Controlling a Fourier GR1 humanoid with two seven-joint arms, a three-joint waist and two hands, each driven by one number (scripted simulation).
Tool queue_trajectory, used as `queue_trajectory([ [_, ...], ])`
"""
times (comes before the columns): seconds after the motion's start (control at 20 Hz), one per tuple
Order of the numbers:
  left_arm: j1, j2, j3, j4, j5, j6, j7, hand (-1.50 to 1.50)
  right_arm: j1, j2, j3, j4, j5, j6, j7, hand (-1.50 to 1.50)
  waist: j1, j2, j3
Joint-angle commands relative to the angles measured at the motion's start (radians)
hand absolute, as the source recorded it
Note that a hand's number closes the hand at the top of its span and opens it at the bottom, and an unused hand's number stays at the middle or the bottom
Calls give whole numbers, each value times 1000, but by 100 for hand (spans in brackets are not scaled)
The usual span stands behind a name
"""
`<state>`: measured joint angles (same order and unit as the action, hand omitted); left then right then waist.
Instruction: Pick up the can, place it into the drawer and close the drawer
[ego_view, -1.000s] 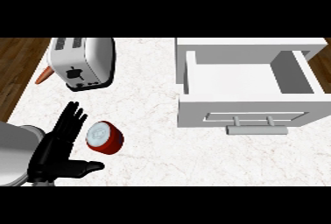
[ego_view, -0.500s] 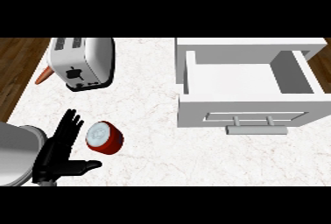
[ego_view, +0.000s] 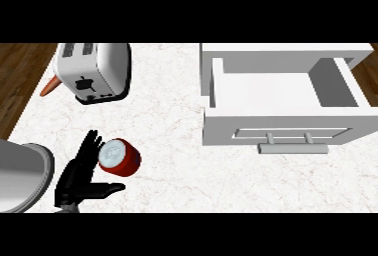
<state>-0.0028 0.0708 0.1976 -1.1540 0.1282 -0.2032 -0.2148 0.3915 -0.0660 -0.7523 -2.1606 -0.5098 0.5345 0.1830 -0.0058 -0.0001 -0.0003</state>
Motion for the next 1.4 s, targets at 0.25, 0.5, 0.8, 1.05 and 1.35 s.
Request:
queue_trajectory([
  [0.25, -98, 13, 12, 306, -19, -43, -189, -150, 53, 64, -34, -25, -20, 76, -14, -150, -4, 0, 0],
  [0.5, -163, 1, 25, 316, 33, -37, -147, -150, 2, 33, -46, -30, -58, 36, 47, -150, -1, 0, 0],
  [0.8, -240, 6, 45, 356, 93, -70, -91, 150, -23, 32, -4, -46, -20, 11, 75, -150, 1, 0, 0],
  [1.05, -235, -28, 1, 334, 108, -137, -64, 150, 26, 64, -24, -29, -7, 69, 20, -150, 1, -2, 1],
  [1.35, -228, -54, -42, 202, 134, -168, -43, 150, 34, 62, -21, -106, -61, 8, 90, -150, 3, -2, 1],
])
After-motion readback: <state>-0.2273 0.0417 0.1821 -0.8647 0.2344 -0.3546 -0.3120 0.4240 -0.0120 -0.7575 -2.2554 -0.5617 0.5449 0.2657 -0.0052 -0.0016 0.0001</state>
